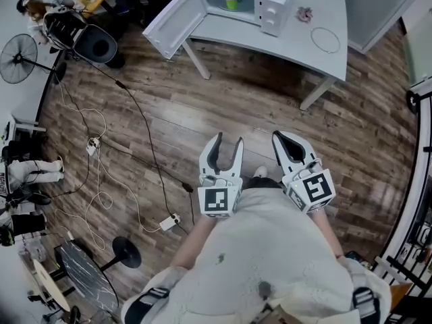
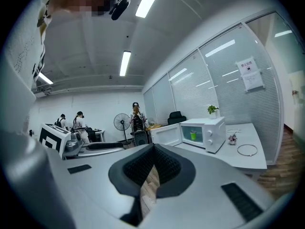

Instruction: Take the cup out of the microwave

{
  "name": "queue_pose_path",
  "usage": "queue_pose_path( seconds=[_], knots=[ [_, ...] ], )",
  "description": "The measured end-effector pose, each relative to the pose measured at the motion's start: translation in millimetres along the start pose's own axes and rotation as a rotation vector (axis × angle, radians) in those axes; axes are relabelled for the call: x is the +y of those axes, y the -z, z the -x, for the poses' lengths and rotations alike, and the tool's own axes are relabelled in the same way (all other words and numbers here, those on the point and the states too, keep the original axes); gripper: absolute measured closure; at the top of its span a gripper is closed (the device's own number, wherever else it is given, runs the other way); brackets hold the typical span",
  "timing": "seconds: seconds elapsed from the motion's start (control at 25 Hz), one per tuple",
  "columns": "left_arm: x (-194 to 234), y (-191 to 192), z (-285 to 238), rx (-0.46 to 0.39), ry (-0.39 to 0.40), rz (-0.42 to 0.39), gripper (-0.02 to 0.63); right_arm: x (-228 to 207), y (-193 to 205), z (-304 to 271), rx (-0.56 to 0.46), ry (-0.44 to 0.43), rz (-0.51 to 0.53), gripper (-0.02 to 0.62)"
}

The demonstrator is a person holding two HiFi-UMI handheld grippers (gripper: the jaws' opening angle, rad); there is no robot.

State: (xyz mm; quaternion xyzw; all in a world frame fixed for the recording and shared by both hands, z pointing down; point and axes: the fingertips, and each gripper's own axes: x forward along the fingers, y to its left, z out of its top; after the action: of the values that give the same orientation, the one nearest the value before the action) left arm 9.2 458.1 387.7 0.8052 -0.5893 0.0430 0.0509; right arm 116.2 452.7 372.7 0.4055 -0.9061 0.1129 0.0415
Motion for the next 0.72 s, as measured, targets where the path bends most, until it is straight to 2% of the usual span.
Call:
queue_pose_path(
  seconds=[0.2,0.44,0.72],
  knots=[
    [-5,-11,-11,0.005,-0.031,0.006,0.393,-16,-3,7,-0.003,0.014,-0.005,0.588],
    [-15,-5,-35,-0.029,0.040,-0.015,0.393,-36,-2,4,-0.008,0.056,-0.011,0.588],
    [-14,-13,-88,-0.051,0.098,-0.020,0.393,-75,-9,-16,-0.006,0.133,-0.005,0.586]
  ],
)
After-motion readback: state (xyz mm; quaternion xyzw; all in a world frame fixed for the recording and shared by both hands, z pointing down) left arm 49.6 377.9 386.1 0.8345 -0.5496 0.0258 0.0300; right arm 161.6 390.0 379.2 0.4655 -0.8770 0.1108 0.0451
